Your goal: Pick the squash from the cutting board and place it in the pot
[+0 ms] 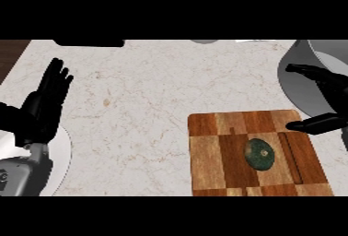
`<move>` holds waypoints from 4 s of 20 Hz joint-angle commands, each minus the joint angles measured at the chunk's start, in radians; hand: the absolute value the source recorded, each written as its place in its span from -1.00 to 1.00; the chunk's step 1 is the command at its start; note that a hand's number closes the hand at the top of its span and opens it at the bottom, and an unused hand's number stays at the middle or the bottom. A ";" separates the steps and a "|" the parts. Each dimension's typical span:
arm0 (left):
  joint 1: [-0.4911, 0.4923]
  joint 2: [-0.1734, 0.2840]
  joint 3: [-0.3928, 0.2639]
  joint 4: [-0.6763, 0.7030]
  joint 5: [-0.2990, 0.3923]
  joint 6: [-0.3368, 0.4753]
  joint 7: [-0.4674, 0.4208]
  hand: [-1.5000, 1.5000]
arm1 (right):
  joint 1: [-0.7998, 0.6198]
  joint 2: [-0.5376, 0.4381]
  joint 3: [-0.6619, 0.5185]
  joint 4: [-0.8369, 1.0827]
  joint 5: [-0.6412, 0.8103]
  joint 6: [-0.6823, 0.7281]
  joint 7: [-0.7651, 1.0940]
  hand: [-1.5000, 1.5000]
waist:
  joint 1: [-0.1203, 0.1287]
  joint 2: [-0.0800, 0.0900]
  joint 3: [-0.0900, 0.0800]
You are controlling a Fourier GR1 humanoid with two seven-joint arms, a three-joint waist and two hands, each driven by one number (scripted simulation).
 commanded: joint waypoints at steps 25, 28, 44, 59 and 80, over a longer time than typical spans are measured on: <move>0.027 -0.032 0.054 -0.053 -0.052 -0.002 0.046 0.00 | 0.017 -0.166 0.408 -0.445 0.482 0.216 0.314 -1.00 | -0.033 -0.012 -0.004; 0.043 -0.043 0.060 -0.061 -0.066 -0.016 0.046 0.00 | 0.114 -0.178 0.365 -0.572 0.485 0.247 0.356 -1.00 | -0.039 -0.014 -0.004; 0.040 -0.102 0.116 0.018 -0.088 -0.096 -0.026 0.00 | 0.126 0.005 0.329 -0.362 0.823 0.138 0.250 -1.00 | -0.034 -0.011 -0.004; 0.024 -0.108 0.141 -0.061 -0.113 -0.106 0.077 0.00 | 0.163 0.036 0.372 -0.318 1.028 0.008 0.085 1.00 | -0.035 -0.011 -0.004; 0.017 -0.104 0.201 -0.032 -0.126 -0.127 0.064 0.00 | 0.654 -0.112 0.190 -0.720 0.957 -0.008 0.053 1.00 | -0.074 -0.019 -0.005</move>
